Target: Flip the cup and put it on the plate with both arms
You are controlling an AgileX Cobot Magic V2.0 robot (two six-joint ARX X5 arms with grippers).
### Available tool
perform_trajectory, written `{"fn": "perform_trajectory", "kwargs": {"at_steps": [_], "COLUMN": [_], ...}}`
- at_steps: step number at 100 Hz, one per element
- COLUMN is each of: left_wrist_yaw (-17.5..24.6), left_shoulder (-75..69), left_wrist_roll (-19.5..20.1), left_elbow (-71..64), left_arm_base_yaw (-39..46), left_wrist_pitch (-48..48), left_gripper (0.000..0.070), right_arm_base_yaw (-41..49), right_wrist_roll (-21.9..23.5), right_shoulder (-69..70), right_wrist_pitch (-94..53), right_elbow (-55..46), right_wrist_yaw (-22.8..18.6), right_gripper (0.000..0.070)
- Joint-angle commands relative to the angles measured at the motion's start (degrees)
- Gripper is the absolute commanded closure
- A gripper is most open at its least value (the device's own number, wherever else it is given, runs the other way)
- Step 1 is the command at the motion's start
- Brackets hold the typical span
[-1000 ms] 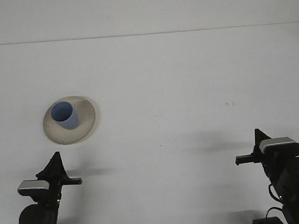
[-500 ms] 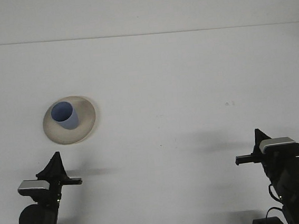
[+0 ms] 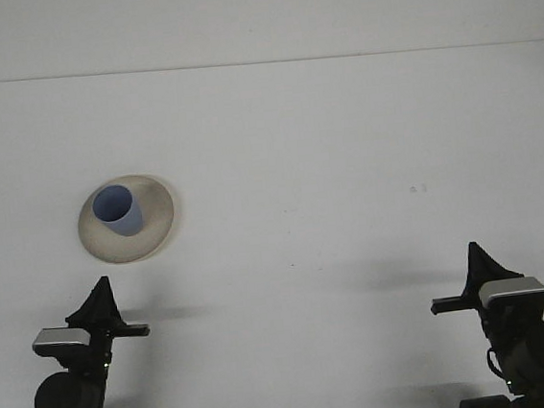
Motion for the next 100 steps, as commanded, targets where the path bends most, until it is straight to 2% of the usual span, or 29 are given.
{"fn": "perform_trajectory", "kwargs": {"at_steps": [1,33,100], "left_wrist_yaw": [0.02,0.02,0.02], "left_shoulder": [-0.11,-0.11,-0.11], "left_wrist_roll": [0.46,0.46,0.46], "left_elbow": [-1.11,-1.11,-1.11], "left_arm_base_yaw": [-0.11,-0.11,-0.11], "left_wrist_pitch": [0.55,0.55,0.55], "left_gripper": [0.0688,0.0688,0.0688], "right_arm_base_yaw": [-0.02,-0.07,-0.5], "right_wrist_roll": [-0.26,-0.26,-0.24], "right_shoulder": [-1.88,-14.08,-13.86], "right_wrist_pitch": [2.08,8.98,29.99], "right_elbow": [-1.75,-14.29,-25.44], "right_wrist_yaw": [-0.04,0.02,1.09], "right_gripper": [0.07,0.07,0.07]}}
